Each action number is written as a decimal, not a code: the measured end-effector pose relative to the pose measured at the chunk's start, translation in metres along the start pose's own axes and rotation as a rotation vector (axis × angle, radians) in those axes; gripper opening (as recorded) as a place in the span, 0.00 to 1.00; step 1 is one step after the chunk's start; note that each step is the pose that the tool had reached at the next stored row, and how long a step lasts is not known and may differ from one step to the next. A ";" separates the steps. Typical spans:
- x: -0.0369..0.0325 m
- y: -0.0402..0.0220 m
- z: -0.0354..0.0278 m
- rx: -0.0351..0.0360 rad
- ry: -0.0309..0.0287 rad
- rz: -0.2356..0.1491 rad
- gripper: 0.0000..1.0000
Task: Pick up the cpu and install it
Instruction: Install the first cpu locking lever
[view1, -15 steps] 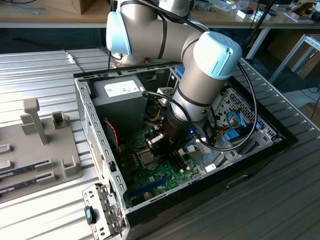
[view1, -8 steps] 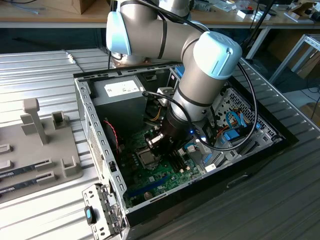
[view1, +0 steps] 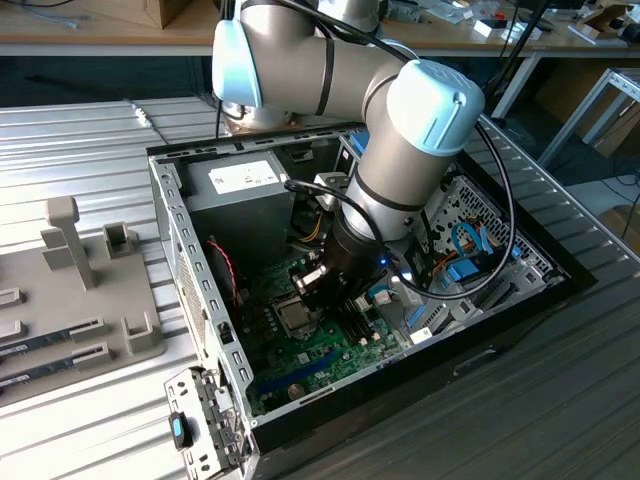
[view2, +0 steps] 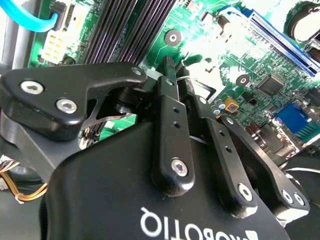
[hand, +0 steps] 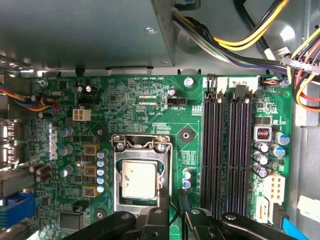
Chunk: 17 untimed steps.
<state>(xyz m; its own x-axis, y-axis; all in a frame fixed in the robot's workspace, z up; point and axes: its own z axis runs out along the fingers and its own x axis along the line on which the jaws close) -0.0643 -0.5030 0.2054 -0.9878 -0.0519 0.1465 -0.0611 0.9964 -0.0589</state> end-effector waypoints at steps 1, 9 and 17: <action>0.0000 0.0005 -0.0003 0.0000 0.0000 0.000 0.19; 0.0001 0.0068 -0.0038 0.0000 0.0000 0.000 0.19; 0.0005 0.0119 -0.0082 -0.0001 0.0000 0.000 0.19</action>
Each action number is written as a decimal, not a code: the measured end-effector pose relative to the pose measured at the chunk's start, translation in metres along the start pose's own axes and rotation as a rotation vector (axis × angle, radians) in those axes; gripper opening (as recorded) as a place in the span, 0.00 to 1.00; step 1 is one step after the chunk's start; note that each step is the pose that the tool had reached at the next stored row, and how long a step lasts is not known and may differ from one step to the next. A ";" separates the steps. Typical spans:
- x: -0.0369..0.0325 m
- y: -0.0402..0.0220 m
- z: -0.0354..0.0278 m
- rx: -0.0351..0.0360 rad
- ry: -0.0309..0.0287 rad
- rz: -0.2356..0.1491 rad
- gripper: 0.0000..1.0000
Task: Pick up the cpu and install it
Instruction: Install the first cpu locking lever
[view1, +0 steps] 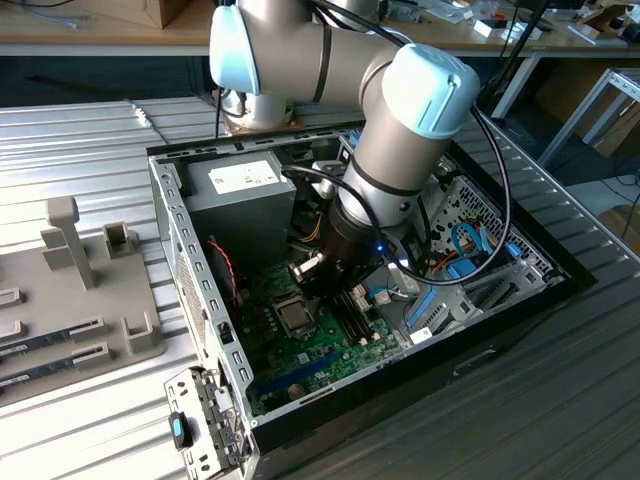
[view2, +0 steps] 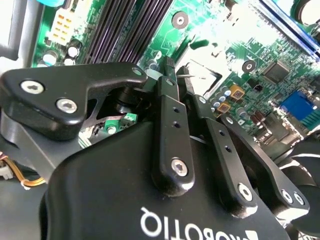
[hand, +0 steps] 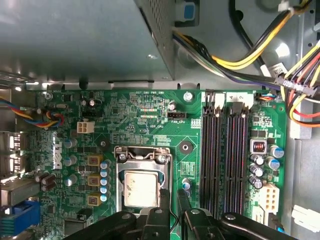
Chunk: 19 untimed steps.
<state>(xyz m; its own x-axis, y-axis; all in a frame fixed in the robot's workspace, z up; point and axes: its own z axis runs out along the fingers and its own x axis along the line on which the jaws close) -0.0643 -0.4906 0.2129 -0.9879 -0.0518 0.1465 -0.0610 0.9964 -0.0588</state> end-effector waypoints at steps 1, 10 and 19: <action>0.0000 0.0012 -0.0008 0.0000 0.0000 0.000 0.19; -0.0001 0.0149 -0.0056 0.0002 0.0000 0.000 0.19; -0.0008 0.0311 -0.0079 0.0008 0.0001 0.000 0.19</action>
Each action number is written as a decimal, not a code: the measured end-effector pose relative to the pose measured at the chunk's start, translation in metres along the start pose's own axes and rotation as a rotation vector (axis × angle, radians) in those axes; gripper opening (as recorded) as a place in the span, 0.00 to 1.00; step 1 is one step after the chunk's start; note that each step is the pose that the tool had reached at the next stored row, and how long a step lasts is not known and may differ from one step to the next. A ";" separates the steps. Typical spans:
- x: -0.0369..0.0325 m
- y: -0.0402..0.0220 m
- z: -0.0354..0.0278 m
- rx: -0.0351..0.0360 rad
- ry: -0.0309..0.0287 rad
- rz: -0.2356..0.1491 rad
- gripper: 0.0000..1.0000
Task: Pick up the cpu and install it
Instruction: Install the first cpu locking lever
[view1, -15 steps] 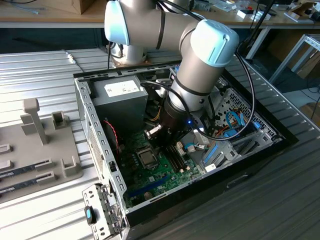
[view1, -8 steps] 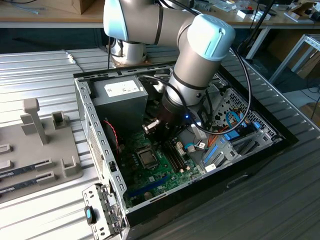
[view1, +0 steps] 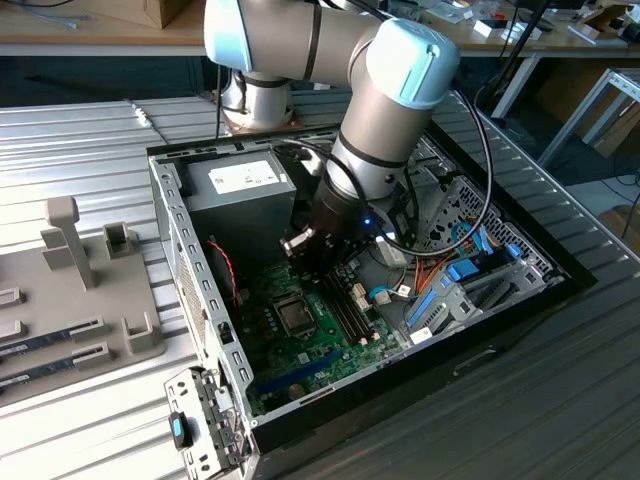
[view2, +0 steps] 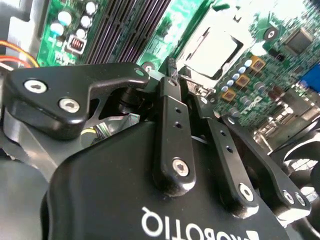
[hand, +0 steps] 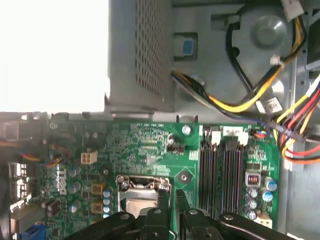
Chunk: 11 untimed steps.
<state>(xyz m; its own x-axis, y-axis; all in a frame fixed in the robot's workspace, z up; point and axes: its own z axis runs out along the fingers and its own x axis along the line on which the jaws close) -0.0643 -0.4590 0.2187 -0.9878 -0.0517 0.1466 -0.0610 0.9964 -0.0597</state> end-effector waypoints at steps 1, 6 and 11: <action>-0.0001 0.0031 -0.0003 0.0005 0.0000 0.000 0.19; -0.0013 0.0251 -0.0018 0.0058 0.0003 0.001 0.19; -0.0021 0.0402 -0.0031 0.0089 0.0005 0.001 0.19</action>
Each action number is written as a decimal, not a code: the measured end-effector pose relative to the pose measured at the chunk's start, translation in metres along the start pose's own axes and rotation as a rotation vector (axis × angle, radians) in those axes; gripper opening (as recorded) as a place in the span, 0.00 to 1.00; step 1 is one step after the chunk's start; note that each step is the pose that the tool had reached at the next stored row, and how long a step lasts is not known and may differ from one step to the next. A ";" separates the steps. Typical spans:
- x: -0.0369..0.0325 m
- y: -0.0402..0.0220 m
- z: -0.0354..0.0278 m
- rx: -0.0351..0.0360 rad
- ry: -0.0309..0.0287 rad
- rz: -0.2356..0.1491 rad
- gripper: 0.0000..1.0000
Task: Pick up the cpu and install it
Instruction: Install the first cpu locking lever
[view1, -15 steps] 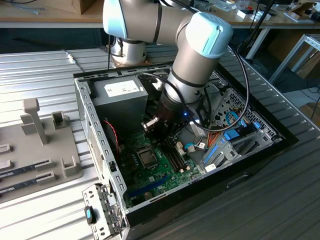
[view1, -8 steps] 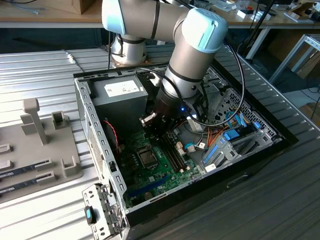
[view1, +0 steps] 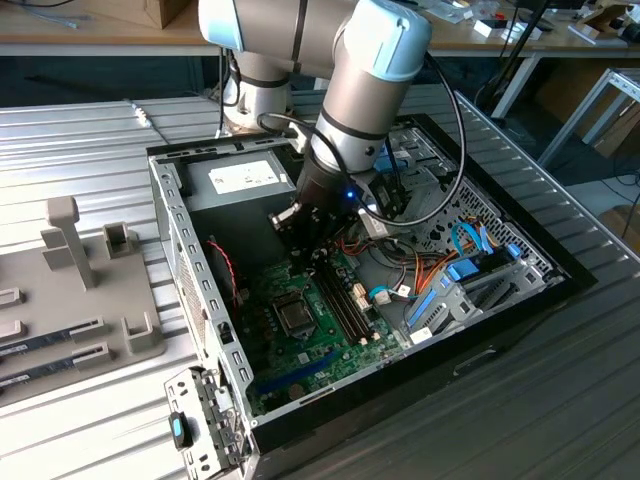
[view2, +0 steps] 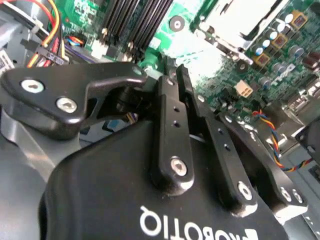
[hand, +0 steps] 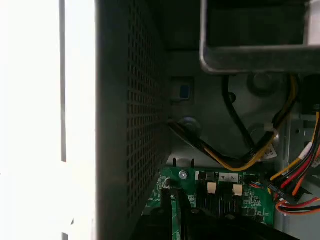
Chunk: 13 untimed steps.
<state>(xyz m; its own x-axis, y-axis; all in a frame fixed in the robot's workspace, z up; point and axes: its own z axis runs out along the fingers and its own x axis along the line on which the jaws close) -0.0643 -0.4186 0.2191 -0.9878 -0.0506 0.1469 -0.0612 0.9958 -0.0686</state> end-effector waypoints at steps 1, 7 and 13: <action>0.0000 0.0000 0.0000 0.0000 0.0000 0.000 0.19; 0.0001 0.0005 -0.0002 0.0001 0.0002 0.000 0.19; 0.0007 -0.0001 -0.0042 -0.0004 0.0000 0.000 0.10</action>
<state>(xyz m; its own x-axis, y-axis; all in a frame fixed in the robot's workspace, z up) -0.0643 -0.4184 0.2234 -0.9879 -0.0505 0.1469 -0.0610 0.9958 -0.0683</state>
